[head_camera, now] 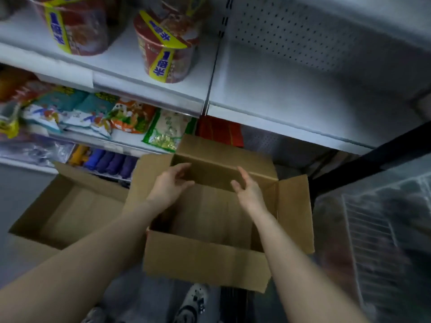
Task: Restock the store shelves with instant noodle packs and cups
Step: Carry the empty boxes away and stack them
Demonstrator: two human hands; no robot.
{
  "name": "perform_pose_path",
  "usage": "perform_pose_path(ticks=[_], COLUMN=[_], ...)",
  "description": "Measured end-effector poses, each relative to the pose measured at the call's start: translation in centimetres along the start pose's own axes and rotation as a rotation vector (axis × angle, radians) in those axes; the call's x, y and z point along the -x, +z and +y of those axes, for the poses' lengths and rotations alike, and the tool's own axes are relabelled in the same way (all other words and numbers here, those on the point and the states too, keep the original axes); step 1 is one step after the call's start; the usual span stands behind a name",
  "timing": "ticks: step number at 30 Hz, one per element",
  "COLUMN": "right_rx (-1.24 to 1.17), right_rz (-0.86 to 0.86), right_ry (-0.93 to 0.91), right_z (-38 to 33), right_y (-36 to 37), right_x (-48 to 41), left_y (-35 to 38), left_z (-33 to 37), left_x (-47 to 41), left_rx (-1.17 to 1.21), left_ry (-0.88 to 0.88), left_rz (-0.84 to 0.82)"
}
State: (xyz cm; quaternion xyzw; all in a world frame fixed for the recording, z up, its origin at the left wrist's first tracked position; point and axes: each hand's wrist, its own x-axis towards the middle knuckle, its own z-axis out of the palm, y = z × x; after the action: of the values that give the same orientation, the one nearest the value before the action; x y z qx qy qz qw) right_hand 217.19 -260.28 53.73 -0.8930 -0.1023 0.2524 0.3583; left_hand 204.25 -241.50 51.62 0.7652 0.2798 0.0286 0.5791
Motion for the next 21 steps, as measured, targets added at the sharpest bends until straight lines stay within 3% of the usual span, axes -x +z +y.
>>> perform_pose_path(ticks=[7, 13, 16, 21], right_rx=[0.267, 0.567, 0.720, 0.934], right_rz=[-0.126, -0.132, -0.149, -0.075], right_ry=[-0.101, -0.248, -0.282, -0.393], right_z=[5.7, 8.7, 10.5, 13.5], right_y=[-1.5, 0.0, 1.4, 3.0], right_x=[-7.2, -14.1, -17.2, -20.5], left_y=[8.8, 14.9, 16.8, 19.4], left_z=[-3.9, -7.3, -8.8, -11.5], left_x=[1.0, 1.0, 0.7, 1.0], left_rx=[-0.161, -0.372, -0.459, -0.806], left_ry=[-0.130, -0.159, -0.154, -0.132], left_rz=[0.037, -0.114, -0.239, -0.616])
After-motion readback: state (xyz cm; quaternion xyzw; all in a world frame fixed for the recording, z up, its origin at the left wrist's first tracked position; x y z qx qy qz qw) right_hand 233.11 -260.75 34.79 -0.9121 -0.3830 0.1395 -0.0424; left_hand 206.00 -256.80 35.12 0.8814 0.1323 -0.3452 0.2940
